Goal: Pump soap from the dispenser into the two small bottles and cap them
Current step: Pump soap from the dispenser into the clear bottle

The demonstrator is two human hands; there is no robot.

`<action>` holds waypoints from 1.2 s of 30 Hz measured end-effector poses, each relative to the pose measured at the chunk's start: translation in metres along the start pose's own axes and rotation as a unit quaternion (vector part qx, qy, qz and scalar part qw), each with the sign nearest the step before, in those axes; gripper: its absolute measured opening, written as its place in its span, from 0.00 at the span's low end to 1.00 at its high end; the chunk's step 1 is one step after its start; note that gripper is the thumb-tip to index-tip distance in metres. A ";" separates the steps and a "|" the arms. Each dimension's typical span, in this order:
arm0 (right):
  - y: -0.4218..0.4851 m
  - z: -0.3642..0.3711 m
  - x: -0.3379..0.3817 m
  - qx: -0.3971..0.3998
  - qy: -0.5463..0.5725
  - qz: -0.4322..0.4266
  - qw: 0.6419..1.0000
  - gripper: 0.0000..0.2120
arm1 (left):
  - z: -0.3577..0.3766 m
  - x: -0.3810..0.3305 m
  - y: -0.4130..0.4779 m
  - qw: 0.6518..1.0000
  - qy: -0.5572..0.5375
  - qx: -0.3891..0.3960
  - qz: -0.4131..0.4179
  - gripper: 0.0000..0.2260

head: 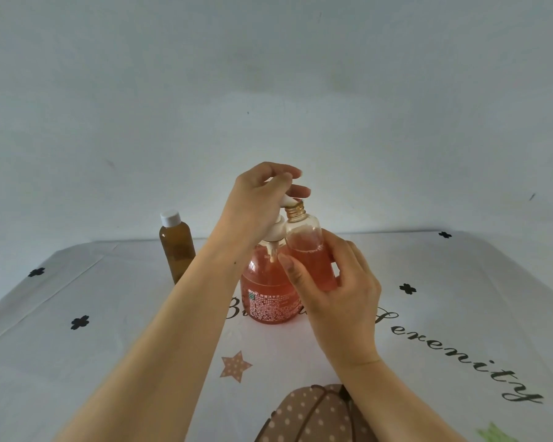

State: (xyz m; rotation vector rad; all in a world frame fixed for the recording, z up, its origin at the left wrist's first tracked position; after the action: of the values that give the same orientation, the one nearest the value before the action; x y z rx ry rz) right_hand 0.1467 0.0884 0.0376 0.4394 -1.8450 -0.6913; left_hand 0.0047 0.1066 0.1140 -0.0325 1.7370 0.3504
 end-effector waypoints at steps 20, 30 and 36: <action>-0.005 -0.002 -0.005 -0.003 -0.007 0.016 1.000 0.27 | 0.011 0.006 0.001 0.996 0.060 0.058 0.003 0.18; 0.000 -0.001 -0.002 -0.006 0.008 0.011 1.000 0.28 | 0.003 -0.004 0.000 0.999 -0.016 0.002 0.048 0.12; -0.001 0.000 -0.002 -0.004 0.015 0.012 1.000 0.28 | 0.000 -0.004 0.002 0.999 0.031 0.002 0.043 0.12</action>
State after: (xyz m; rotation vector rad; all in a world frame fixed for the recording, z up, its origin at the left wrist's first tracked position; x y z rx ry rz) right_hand 0.1472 0.0892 0.0356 0.4191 -1.8173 -0.6713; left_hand 0.0056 0.1080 0.1184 0.0349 1.8033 0.4114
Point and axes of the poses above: each hand's wrist, its own y-axis towards the middle knuckle, its own z-axis out of the palm, x = y × z, the point moved 8 cm from there along y, towards the middle knuckle, and after that the axes turned 5 degrees about x, right-handed, at the moved point
